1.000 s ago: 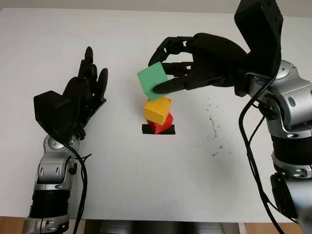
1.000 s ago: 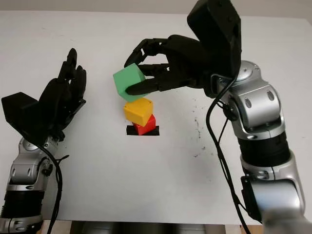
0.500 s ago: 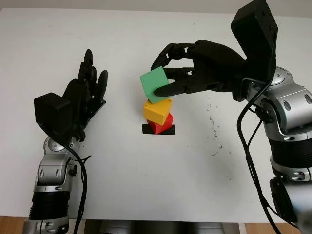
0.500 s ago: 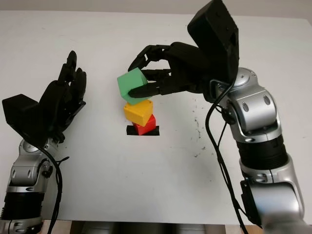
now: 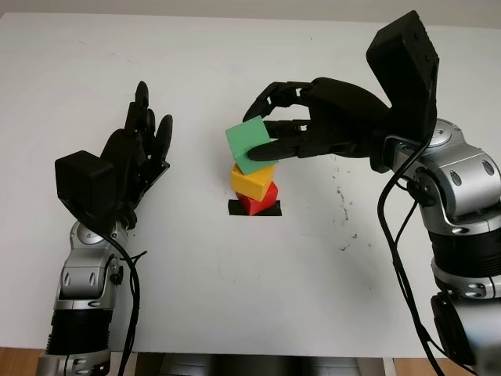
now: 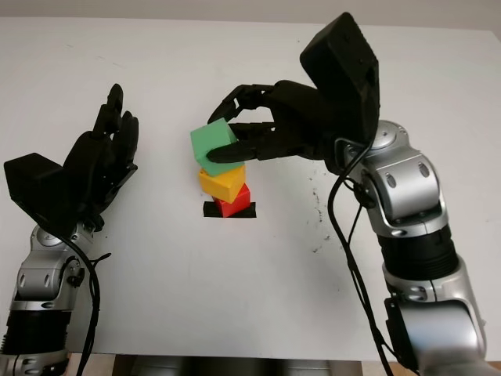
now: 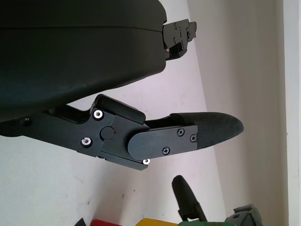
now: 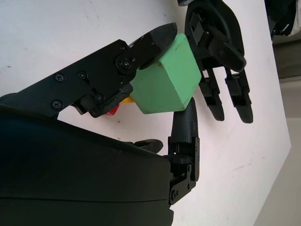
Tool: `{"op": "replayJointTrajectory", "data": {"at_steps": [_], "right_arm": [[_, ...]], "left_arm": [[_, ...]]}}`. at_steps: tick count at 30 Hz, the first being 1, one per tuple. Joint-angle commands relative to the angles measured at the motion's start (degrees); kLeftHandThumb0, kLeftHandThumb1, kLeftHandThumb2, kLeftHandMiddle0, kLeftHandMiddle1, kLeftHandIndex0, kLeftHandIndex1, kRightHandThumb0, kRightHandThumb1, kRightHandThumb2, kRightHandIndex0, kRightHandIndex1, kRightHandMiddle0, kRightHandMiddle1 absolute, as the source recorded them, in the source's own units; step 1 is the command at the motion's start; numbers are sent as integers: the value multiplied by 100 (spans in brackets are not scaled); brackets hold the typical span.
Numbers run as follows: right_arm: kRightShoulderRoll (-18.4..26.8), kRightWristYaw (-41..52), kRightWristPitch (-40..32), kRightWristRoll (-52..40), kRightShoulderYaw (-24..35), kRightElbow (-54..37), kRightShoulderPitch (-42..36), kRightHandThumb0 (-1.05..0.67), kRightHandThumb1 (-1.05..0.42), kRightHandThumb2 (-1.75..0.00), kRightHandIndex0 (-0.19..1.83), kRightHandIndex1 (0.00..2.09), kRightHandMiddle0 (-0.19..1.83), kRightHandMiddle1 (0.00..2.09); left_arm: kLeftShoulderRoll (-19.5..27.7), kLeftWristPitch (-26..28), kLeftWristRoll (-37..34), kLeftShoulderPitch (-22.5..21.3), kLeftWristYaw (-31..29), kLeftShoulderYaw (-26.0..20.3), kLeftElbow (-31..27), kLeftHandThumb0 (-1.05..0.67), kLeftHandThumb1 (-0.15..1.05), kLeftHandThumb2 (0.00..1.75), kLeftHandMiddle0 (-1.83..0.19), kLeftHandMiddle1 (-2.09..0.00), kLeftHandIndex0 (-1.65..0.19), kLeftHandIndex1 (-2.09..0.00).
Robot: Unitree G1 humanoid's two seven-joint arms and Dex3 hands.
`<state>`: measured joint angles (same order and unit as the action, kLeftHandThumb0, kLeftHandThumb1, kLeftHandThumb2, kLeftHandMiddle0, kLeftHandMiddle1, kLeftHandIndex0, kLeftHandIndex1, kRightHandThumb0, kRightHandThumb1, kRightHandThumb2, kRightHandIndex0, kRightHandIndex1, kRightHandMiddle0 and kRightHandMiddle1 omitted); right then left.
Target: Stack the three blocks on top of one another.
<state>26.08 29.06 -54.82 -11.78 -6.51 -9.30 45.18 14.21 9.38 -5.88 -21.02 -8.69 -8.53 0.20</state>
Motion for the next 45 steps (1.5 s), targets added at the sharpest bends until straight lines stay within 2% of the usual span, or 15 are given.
{"op": "replayJointTrajectory", "data": {"at_steps": [1, 16, 30, 45], "right_arm": [[-7, -29, 17, 2, 5, -92, -67, -47, -92, -5, 43, 4, 38, 176], [44, -186, 139, 133, 16, -146, -165, -47, -93, -5, 43, 4, 36, 175], [165, -48, 602, 288, -11, -311, -319, -46, -91, -5, 38, 1, 35, 183], [328, 491, 791, 254, -100, -382, -355, -49, -88, -5, 40, 3, 33, 171]], "left_arm": [[25, 5, 5, 71, 8, -12, -136, -76, 105, 56, 19, -3, 19, 0], [50, 75, -65, 90, -99, -63, -184, -77, 105, 55, 19, -2, 19, 0], [95, 72, -54, 57, -191, -85, -108, -76, 105, 56, 19, -1, 19, 0], [68, 73, -45, 73, -151, -81, -139, -75, 105, 57, 19, -1, 19, 0]]}}
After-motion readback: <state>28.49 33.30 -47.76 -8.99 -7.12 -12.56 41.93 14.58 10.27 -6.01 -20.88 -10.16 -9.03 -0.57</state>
